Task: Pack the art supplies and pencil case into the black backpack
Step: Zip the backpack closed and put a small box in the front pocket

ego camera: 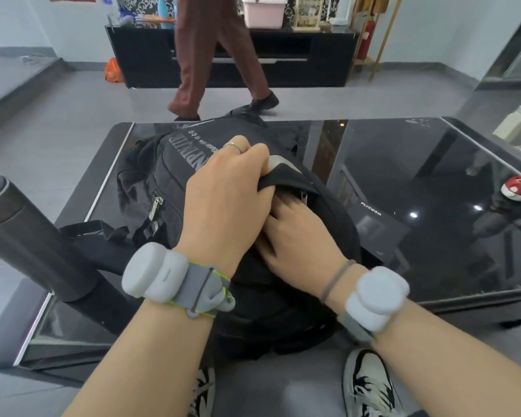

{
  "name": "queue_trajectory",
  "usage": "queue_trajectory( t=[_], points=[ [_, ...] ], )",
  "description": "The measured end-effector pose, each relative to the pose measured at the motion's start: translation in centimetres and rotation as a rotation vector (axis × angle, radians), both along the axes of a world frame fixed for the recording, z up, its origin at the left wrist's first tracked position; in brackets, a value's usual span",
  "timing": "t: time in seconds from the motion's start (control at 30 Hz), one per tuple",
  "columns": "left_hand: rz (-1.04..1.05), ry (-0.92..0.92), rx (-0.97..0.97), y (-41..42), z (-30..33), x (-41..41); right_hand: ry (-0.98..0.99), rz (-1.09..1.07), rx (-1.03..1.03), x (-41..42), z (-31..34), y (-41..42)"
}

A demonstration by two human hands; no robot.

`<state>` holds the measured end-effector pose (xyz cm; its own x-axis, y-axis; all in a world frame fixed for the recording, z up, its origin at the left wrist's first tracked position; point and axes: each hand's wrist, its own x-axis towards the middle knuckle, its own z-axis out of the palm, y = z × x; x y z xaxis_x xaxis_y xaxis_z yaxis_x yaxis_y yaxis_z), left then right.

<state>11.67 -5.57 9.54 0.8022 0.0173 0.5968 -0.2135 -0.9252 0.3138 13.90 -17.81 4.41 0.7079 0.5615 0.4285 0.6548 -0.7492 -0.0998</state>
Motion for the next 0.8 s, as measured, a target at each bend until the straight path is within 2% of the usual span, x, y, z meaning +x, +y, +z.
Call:
queue_trajectory(
  t=[0.07,0.13,0.2,0.27,0.37,0.47,0.63,0.8],
  points=[
    [0.001,0.012,-0.006,-0.1,-0.1,0.0,-0.059,0.001,0.098,-1.2,-0.3,-2.7],
    [-0.002,0.021,-0.01,-0.2,-0.4,-0.1,-0.081,-0.096,0.314,-1.8,0.6,-4.9],
    [-0.007,0.036,-0.005,-0.3,-0.7,-0.2,-0.088,-0.223,0.42,-0.6,0.3,-7.4],
    [-0.015,0.046,0.0,-0.5,-0.8,-0.2,0.052,-0.392,0.303,0.8,-1.5,-11.2],
    [-0.027,0.058,0.024,-0.6,-1.1,-0.1,0.431,-0.623,0.05,3.0,-4.3,-16.8],
    [-0.031,0.054,0.027,-0.6,-1.1,-0.1,0.62,-0.678,-0.158,3.8,-6.9,-19.3],
    [-0.031,0.046,0.023,-0.5,-1.2,0.0,0.553,-0.715,-0.149,4.9,-8.4,-19.0],
    [-0.034,0.061,0.028,-0.1,-1.1,0.2,0.682,-0.729,-0.005,4.7,-8.3,-18.4]
  ],
)
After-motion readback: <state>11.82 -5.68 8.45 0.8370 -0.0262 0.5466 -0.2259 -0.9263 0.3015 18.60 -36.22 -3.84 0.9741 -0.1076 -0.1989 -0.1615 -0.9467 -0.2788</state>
